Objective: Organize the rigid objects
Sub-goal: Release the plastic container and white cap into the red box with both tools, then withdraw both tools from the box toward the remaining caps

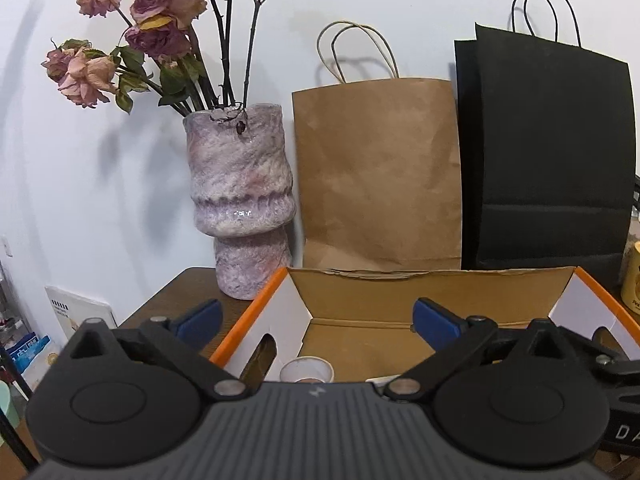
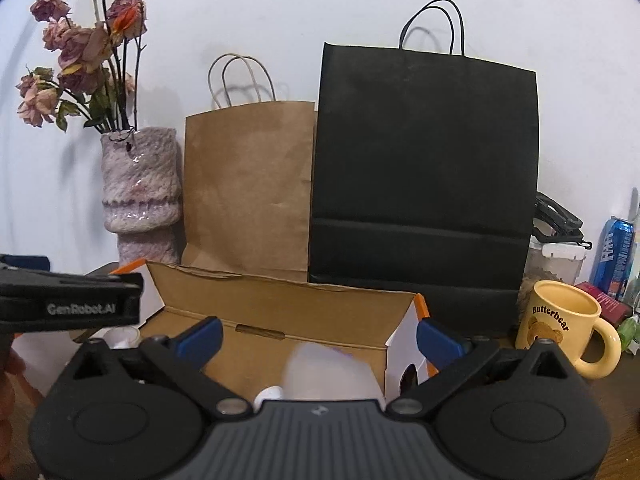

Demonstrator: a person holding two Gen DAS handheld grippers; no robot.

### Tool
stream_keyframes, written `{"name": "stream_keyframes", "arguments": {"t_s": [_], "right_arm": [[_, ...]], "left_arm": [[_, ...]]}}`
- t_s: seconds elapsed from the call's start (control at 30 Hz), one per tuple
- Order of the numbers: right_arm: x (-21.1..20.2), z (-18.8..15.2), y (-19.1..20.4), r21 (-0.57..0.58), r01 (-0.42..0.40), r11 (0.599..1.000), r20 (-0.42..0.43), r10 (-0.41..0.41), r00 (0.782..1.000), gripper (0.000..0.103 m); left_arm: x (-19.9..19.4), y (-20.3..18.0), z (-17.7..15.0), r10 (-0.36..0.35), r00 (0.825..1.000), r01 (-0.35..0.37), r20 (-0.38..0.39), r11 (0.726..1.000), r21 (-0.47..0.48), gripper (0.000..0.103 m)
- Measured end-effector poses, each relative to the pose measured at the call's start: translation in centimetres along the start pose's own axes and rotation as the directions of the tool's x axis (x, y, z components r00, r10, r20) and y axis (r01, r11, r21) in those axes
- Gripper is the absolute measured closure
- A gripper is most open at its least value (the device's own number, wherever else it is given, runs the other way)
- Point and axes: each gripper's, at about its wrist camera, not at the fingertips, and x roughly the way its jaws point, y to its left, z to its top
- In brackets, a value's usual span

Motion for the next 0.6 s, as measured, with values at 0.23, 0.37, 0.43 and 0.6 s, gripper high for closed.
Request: {"name": "stream_keyframes", "arguments": {"t_s": [0.23, 0.37, 0.43, 0.6], "right_arm": [[-0.16, -0.04, 0.08, -0.003, -0.002, 1.0, 0.004, 0.002, 1.0, 0.0], [-0.3, -0.06, 0.21, -0.007, -0.002, 1.0, 0.007, 0.002, 1.0, 0.0], [-0.32, -0.09, 0.19, -0.006, -0.003, 1.0, 0.007, 0.003, 1.0, 0.0], [-0.54, -0.11, 0.22, -0.006, -0.004, 1.0, 0.011, 0.004, 1.0, 0.0]], "left_arm": [[-0.16, -0.08, 0.02, 0.003, 1.0, -0.003, 0.001, 1.0, 0.0, 0.0], [-0.27, -0.19, -0.03, 0.0, 1.0, 0.0, 0.002, 1.0, 0.007, 0.0], [-0.35, -0.19, 0.01, -0.003, 1.0, 0.003, 0.004, 1.0, 0.008, 0.0], [-0.66, -0.1, 0.05, -0.001, 1.0, 0.001, 0.012, 1.0, 0.004, 0.0]]}}
